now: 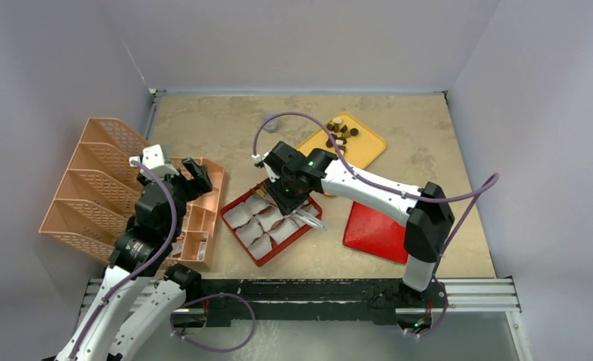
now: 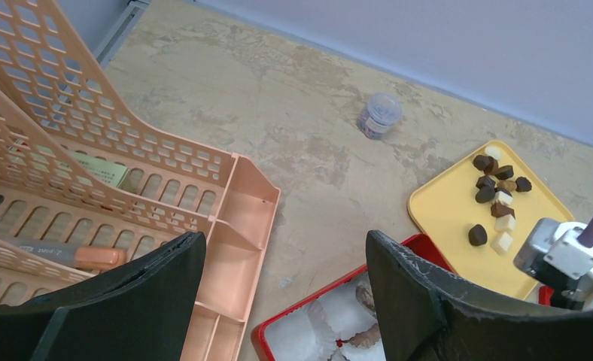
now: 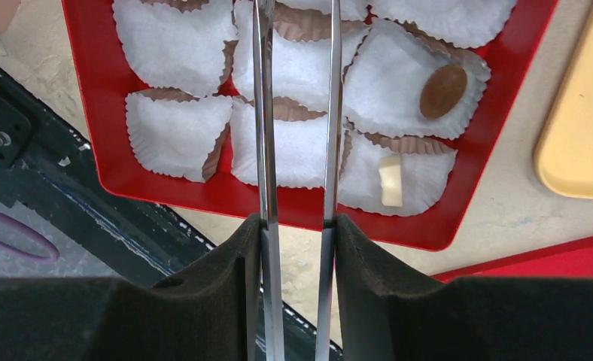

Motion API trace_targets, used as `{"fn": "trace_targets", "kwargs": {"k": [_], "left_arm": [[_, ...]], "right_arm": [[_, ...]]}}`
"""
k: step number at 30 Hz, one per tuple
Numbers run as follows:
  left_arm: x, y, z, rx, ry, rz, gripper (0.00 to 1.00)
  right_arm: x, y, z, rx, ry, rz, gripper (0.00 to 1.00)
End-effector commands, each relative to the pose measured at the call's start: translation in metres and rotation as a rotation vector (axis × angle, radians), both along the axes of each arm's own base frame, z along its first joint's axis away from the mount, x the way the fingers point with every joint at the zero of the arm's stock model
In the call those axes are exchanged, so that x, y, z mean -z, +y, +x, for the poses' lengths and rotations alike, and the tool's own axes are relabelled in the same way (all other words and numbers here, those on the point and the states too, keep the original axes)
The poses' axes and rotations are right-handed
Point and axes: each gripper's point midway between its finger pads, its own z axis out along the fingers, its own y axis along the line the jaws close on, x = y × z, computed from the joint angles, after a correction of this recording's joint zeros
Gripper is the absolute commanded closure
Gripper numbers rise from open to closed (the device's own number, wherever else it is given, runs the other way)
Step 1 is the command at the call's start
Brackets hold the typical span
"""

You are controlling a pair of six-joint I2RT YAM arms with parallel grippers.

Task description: Pack the chocolate

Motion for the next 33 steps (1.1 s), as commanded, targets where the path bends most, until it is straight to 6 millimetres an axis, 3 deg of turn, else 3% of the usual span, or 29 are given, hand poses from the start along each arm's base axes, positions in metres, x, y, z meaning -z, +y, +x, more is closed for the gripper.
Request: {"fn": "trace_targets", "kwargs": {"k": [1, 20, 33], "left_arm": [[-0.011, 0.003, 0.001, -0.019, -0.038, -0.008, 0.23], [-0.011, 0.001, 0.001, -0.004, -0.038, -0.013, 0.23], [-0.011, 0.001, 0.001, -0.006, -0.039, -0.016, 0.23]], "right_arm": [[-0.023, 0.018, 0.006, 0.003, -0.068, 0.048, 0.72], [0.004, 0.020, 0.000, -0.007, -0.047, -0.043, 0.65], [-0.002, 0.016, 0.000, -0.005, -0.059, -0.046, 0.60]]}}
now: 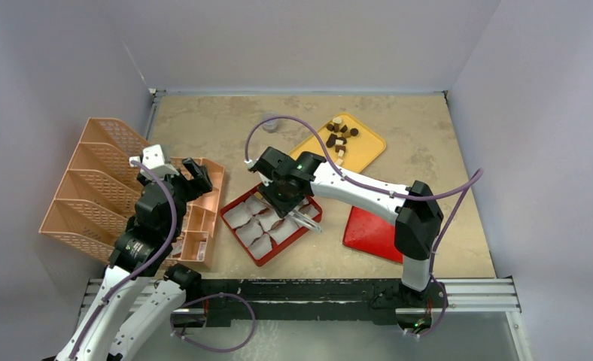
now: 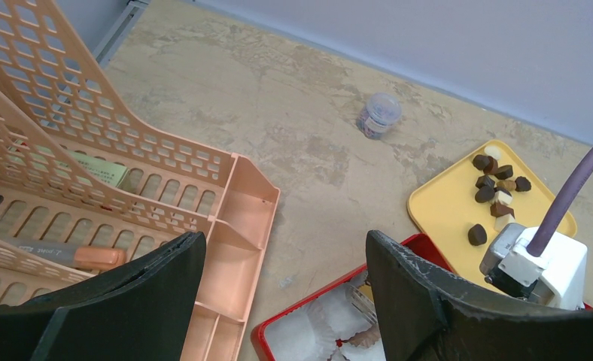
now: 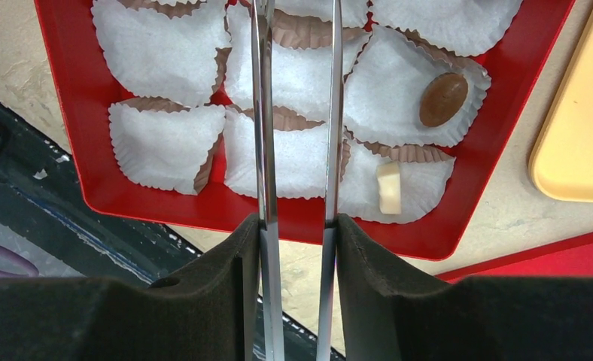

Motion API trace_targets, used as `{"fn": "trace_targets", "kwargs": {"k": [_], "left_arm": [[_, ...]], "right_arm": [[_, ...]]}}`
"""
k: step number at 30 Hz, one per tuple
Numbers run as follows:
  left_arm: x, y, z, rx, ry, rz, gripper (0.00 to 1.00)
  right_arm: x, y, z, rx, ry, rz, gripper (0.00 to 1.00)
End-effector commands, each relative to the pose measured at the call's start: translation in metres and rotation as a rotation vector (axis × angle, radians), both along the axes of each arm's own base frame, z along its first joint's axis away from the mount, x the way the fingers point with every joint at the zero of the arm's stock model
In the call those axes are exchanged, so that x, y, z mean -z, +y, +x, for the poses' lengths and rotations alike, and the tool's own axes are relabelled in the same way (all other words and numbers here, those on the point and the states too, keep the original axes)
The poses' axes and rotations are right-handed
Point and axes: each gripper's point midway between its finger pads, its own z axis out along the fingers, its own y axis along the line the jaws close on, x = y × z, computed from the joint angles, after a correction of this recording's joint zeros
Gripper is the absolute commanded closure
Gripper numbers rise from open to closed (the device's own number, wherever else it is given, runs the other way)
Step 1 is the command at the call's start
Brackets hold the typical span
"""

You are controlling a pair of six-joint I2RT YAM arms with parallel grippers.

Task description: Pack the chocolate

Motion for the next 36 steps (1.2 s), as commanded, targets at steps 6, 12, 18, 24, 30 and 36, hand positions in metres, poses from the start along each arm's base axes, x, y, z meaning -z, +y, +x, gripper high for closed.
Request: {"fn": "trace_targets", "kwargs": {"k": [6, 12, 18, 24, 30, 36], "left_arm": [[-0.011, 0.000, 0.001, -0.001, -0.038, -0.017, 0.23], [-0.011, 0.000, 0.001, 0.003, -0.039, -0.016, 0.23], [-0.009, 0.000, 0.001, 0.002, -0.031, -0.013, 0.23], [-0.009, -0.001, 0.002, 0.003, -0.031, -0.015, 0.23], [-0.008, -0.002, 0.003, 0.004, -0.028, -0.013, 0.23], [-0.008, -0.003, 0.004, 0.009, -0.025, -0.013, 0.23]], "right_arm": [[-0.017, 0.004, 0.004, 0.014, -0.037, 0.031, 0.59], [-0.021, 0.003, 0.005, 0.016, -0.046, 0.039, 0.58], [-0.040, -0.002, 0.005, 0.024, -0.074, 0.064, 0.60], [-0.058, -0.015, 0.001, 0.045, -0.102, 0.084, 0.60], [-0.069, -0.042, 0.018, 0.111, -0.163, 0.038, 0.60], [-0.067, -0.092, 0.049, 0.235, -0.190, -0.017, 0.60]]}}
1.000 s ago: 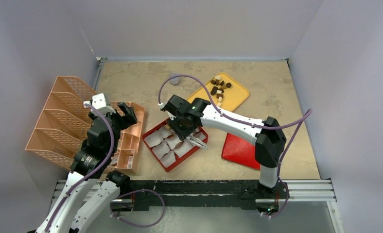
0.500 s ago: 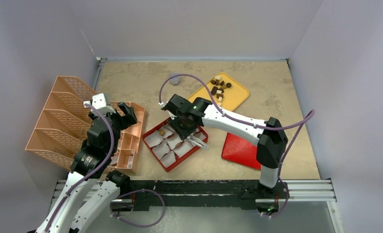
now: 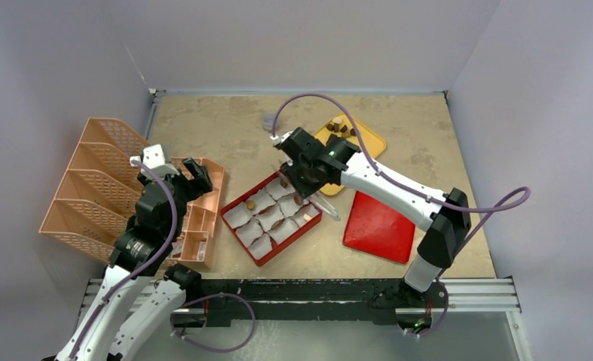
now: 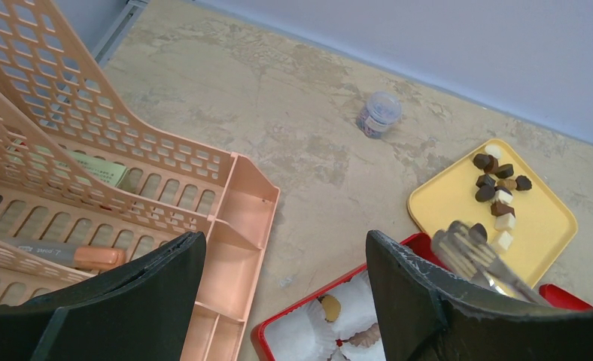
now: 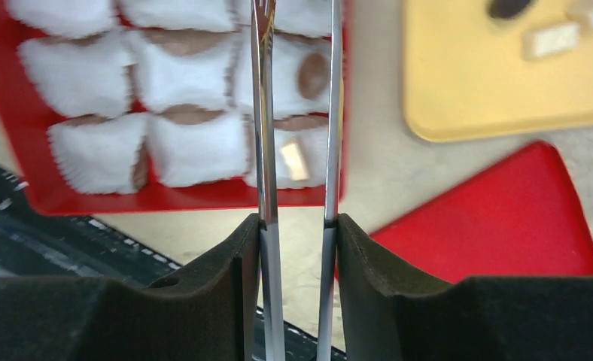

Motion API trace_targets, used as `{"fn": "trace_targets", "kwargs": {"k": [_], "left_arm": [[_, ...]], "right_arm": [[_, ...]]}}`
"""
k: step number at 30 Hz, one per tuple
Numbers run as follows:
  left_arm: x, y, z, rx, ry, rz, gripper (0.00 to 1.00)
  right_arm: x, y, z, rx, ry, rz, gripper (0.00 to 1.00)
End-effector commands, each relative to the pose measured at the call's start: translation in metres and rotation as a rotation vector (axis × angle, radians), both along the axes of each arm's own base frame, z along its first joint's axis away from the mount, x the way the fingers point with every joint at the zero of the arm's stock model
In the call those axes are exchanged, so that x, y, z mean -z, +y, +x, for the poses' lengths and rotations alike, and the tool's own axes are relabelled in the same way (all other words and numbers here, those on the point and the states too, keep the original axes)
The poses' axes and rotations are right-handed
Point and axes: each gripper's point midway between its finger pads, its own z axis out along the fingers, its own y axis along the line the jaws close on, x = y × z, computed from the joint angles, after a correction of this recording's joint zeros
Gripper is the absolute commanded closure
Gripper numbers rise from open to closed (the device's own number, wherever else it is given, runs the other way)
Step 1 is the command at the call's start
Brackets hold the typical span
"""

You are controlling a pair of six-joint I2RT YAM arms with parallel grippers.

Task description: Pack the chocolate

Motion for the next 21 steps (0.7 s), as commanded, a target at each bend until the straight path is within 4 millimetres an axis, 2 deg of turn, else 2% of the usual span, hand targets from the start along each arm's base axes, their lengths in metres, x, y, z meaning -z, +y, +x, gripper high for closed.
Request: {"fn": "trace_targets", "kwargs": {"k": [1, 7, 13, 21], "left_arm": [[-0.008, -0.002, 0.003, 0.007, -0.027, -0.014, 0.23], [-0.009, -0.002, 0.003, 0.006, -0.032, -0.014, 0.23], [-0.008, -0.002, 0.003, 0.010, -0.027, -0.010, 0.23], [-0.007, -0.002, 0.003, 0.010, -0.023, -0.009, 0.23]], "right_arm": [[-0.012, -0.053, 0.029, 0.136, -0.062, -0.040, 0.60], [0.005, -0.091, 0.053, 0.218, -0.046, -0.064, 0.58], [0.026, -0.103, 0.071, 0.240, -0.007, -0.039, 0.58], [0.045, -0.114, 0.086, 0.276, 0.028, -0.031, 0.55]]}}
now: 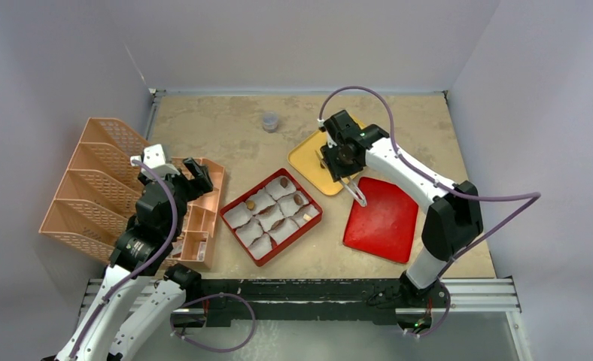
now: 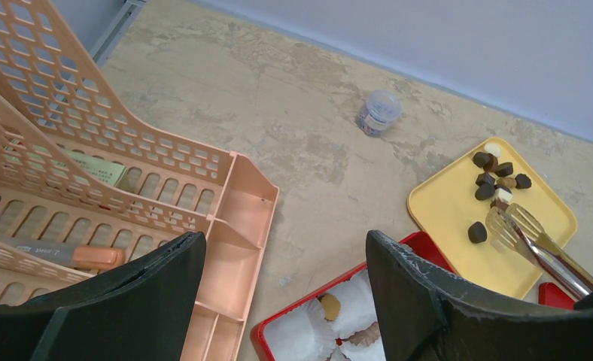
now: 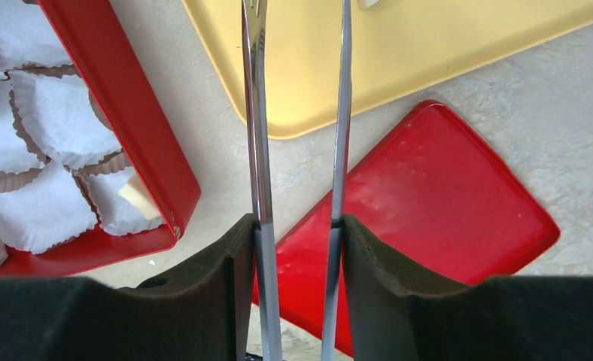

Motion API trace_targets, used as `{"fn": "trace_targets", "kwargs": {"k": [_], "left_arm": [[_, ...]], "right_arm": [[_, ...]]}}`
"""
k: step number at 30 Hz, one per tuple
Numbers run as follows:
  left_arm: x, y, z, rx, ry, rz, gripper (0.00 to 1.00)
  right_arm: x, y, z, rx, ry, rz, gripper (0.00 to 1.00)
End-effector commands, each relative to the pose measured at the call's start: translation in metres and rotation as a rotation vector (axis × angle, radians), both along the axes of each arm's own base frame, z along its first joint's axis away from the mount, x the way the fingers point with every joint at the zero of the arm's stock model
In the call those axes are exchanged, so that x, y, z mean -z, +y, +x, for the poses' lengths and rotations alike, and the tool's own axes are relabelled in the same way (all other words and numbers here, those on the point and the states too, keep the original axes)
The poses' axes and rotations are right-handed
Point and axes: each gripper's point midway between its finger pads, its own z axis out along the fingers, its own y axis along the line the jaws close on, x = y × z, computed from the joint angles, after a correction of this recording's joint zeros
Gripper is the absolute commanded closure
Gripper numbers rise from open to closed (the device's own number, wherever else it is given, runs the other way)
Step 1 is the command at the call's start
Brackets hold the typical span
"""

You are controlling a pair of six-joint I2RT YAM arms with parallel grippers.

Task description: Pack the chocolate

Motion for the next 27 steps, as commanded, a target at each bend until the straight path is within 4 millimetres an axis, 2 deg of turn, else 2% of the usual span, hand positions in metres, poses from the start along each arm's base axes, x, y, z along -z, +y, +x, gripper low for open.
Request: {"fn": "trace_targets", "kwargs": {"k": [1, 7, 15, 22, 27], "left_arm": [[-0.008, -0.002, 0.003, 0.006, -0.025, -0.008, 0.23], [-0.008, -0.001, 0.002, 0.004, -0.027, -0.009, 0.23], [-0.008, -0.001, 0.003, 0.004, -0.024, -0.007, 0.23], [-0.008, -0.001, 0.003, 0.003, -0.024, -0.007, 0.23], [-0.008, -0.001, 0.003, 0.003, -0.022, -0.007, 0.23]], "right_arm": [[0.003, 0.003, 0.012, -0.015, -0.013, 0.044, 0.55], [0.011, 0.007, 0.016, -0.023, 0.009, 0.056, 0.54], [0.024, -0.001, 0.021, 0.005, 0.023, 0.016, 0.54], [0.032, 0.001, 0.022, -0.002, 0.047, 0.017, 0.54], [0.033, 0.002, 0.023, -0.006, 0.050, 0.018, 0.62]]}}
